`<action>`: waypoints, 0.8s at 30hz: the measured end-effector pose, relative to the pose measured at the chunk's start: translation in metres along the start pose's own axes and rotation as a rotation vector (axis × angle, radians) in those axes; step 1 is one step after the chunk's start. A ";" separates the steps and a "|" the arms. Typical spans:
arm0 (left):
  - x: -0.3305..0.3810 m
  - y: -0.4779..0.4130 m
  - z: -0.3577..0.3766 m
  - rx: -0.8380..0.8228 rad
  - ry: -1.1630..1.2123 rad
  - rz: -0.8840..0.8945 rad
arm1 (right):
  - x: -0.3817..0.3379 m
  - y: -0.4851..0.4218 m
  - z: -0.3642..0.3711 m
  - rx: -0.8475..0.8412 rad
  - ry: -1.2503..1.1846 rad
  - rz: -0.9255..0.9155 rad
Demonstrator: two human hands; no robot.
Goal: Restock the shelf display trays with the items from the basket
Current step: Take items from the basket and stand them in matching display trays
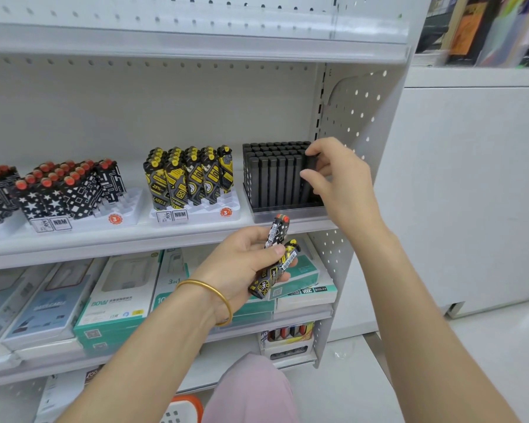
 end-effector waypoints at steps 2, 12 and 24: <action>0.000 0.001 0.001 -0.004 0.016 -0.004 | 0.001 0.000 0.005 -0.040 -0.019 -0.008; 0.005 0.004 0.000 -0.028 0.027 0.016 | -0.021 0.029 -0.027 0.171 -0.078 -0.009; 0.021 0.026 -0.042 0.063 0.034 0.060 | -0.068 0.043 0.051 -0.398 -0.439 0.109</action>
Point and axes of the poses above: each hand's wrist, its own y-axis away from the middle knuckle, its own z-axis out of the palm, x = y × z, the point moved 10 cm from there along -y, towards the middle knuckle
